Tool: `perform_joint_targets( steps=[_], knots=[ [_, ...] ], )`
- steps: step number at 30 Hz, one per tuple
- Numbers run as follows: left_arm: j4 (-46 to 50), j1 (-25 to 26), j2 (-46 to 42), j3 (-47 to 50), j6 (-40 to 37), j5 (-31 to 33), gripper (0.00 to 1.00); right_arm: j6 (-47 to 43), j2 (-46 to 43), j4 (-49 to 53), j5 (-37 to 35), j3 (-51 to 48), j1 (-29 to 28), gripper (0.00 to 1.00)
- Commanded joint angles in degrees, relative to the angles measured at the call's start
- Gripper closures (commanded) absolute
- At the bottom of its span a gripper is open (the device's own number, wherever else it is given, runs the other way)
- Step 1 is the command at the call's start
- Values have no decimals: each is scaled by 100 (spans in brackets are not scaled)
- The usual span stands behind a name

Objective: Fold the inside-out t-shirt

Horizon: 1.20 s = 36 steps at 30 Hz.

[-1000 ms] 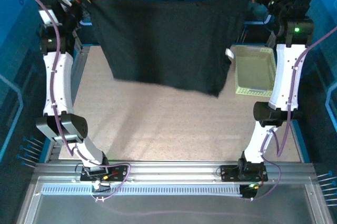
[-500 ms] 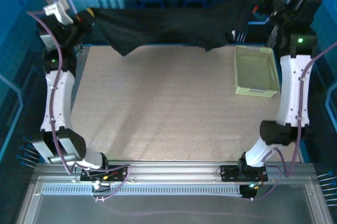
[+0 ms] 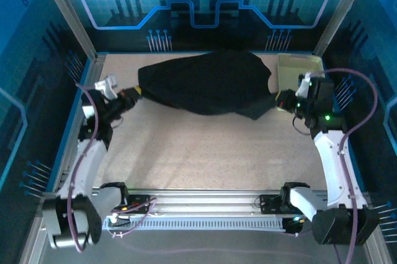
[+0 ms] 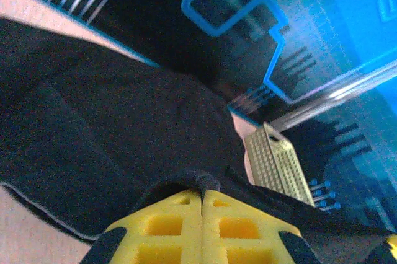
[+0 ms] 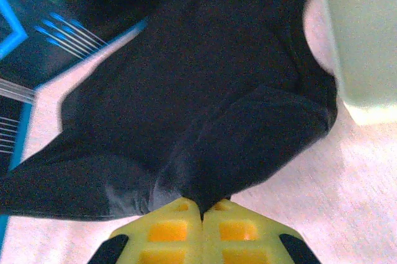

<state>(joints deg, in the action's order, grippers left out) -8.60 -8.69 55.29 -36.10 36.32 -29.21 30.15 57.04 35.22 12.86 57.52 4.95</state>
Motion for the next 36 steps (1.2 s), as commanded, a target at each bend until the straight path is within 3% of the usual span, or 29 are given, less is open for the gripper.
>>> perform_joint_targets(
  steps=[1, 6, 11, 18, 23, 28, 32, 36],
  knots=[
    [951, 21, -890, 642, 174, 301, 100, 199, -452, 702, -22, -667, 317, 100],
    [2380, 42, -2217, 1316, 344, 743, 100, 486, -1416, 1307, -7, -1596, 596, 100],
    [3734, 34, -2966, 1434, 489, 1973, 100, 978, -2228, 1917, -41, -2041, 613, 100],
    [3870, -163, -2819, 1102, 461, 3015, 100, 1322, -3009, 2660, 71, -2361, 615, 100],
    [3198, -585, -1837, 561, 162, 2680, 100, 1031, -2948, 2444, 368, -2205, 596, 100],
    [2952, -608, -858, -437, 131, 2218, 100, 345, -2227, 2132, -149, -413, 458, 100],
    [2978, -608, -855, -881, 96, 2329, 100, 147, -1803, 2130, -204, 704, 461, 100],
    [2997, -617, -1035, -647, 77, 2465, 100, 260, -1793, 2074, 191, 473, 445, 100]
  ],
)
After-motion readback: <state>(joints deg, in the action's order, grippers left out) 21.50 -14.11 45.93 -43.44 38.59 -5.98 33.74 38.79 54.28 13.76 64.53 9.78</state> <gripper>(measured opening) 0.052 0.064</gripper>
